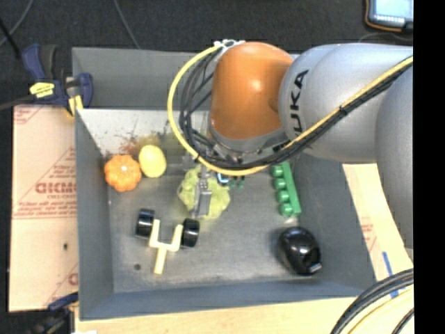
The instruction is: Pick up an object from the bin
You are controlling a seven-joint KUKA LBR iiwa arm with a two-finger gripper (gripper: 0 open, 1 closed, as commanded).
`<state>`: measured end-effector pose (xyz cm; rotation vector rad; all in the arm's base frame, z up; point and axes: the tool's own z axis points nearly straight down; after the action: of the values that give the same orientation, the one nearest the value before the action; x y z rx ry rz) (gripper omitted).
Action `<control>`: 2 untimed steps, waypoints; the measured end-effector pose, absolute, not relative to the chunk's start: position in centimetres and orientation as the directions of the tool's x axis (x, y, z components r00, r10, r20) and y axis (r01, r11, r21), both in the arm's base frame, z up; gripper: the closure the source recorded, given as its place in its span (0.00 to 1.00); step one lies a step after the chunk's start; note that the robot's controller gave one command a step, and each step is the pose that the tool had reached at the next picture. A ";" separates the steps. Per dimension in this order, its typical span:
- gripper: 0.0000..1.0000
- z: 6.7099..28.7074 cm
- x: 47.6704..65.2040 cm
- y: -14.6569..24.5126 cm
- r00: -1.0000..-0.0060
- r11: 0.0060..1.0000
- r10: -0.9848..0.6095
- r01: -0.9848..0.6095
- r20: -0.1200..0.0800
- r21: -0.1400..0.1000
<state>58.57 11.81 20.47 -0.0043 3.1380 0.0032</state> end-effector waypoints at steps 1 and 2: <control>0.00 18.3 59.9 10.9 -0.970 0.970 -0.242 -0.242 -0.005 0.001; 0.00 12.5 61.1 5.8 -0.896 0.897 -0.443 -0.443 -0.009 -0.002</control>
Offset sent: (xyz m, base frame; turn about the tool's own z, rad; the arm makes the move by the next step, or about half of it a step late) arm 0.0246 -0.0603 -0.0825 -0.4578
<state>61.11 5.78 12.46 -0.7125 3.0504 0.0002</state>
